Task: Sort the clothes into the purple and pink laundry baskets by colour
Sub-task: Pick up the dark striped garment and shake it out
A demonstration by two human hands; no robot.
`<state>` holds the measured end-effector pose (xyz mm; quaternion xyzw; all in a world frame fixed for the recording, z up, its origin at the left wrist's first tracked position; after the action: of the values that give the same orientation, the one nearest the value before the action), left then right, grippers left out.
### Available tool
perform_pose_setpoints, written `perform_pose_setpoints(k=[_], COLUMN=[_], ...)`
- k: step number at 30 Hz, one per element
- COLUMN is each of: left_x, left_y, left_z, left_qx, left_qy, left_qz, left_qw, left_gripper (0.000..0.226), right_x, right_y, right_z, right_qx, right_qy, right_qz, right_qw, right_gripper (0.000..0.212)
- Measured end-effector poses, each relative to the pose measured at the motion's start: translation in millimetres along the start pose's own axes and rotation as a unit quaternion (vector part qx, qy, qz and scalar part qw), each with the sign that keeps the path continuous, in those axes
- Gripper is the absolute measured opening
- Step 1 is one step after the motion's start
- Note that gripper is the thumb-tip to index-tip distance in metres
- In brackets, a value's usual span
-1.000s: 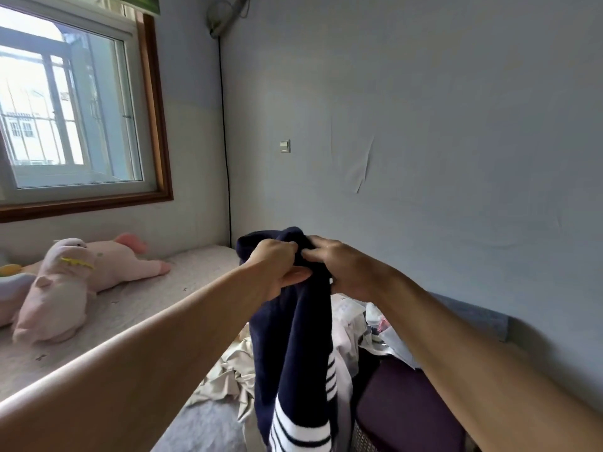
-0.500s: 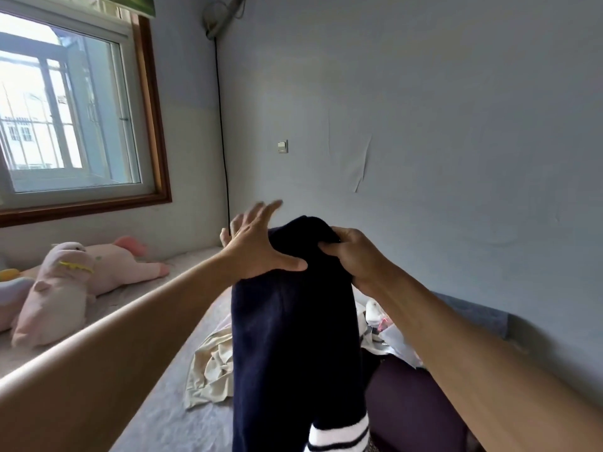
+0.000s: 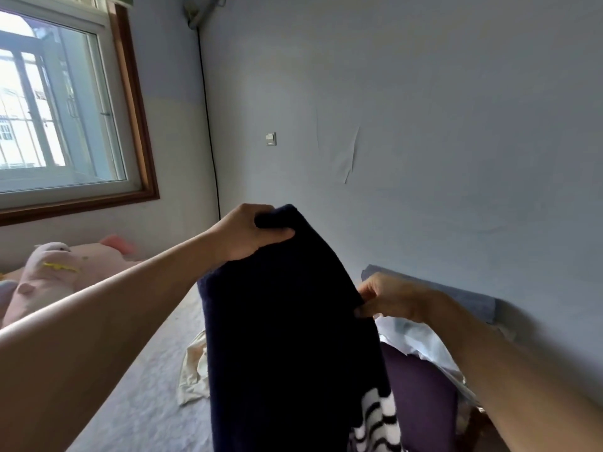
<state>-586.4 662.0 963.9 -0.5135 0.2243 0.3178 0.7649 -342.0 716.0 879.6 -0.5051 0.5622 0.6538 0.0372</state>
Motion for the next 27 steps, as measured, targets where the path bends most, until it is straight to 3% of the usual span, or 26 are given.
perform_pose_setpoints(k=[5, 8, 10, 12, 15, 17, 19, 20, 23, 27], left_x=[1, -2, -4, -6, -13, -21, -27, -28, -24, -12], left_y=[-3, -8, -14, -21, -22, -17, -12, -10, -12, -20], left_z=[-1, 2, 4, 6, 8, 8, 9, 9, 9, 6], left_qx=[0.022, 0.039, 0.050, 0.066, 0.081, 0.080, 0.072, 0.069, 0.063, 0.069], left_qy=[0.038, 0.049, 0.046, 0.044, 0.010, -0.031, -0.046, -0.042, 0.006, 0.053], left_qz=[0.013, 0.023, 0.046, 0.075, 0.116, 0.139, 0.142, 0.136, 0.103, 0.075], left_qw=[0.999, 0.998, 0.997, 0.994, 0.990, 0.987, 0.986, 0.987, 0.993, 0.993], left_gripper=[0.052, 0.053, 0.046, 0.043, 0.049, 0.043, 0.040, 0.041, 0.047, 0.037], right_x=[6, 20, 32, 43, 38, 33, 35, 38, 45, 62], right_y=[-6, 5, 12, 13, 1, -9, -10, -11, -9, 1], right_z=[-1, -1, 2, 15, 37, 43, 35, 32, 32, 40], right_qx=[-0.016, -0.014, -0.006, -0.010, -0.012, -0.032, -0.038, -0.039, -0.041, -0.017], right_qy=[-0.053, 0.000, 0.021, -0.031, -0.198, -0.215, -0.129, -0.069, 0.026, 0.038], right_qz=[0.061, 0.086, 0.096, 0.068, -0.042, 0.111, 0.262, 0.275, 0.207, 0.144], right_qw=[0.997, 0.996, 0.995, 0.997, 0.979, 0.970, 0.956, 0.958, 0.977, 0.989], right_gripper=[0.016, 0.042, 0.045, 0.025, 0.036, 0.036, 0.031, 0.023, 0.054, 0.032])
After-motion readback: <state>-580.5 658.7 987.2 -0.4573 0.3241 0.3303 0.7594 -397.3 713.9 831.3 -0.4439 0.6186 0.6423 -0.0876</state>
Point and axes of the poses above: each hand's wrist, its own z-axis towards the middle knuckle, its own x-axis out of the palm, y = z × x, the point moved 2 cm from there along z, towards the middle knuckle
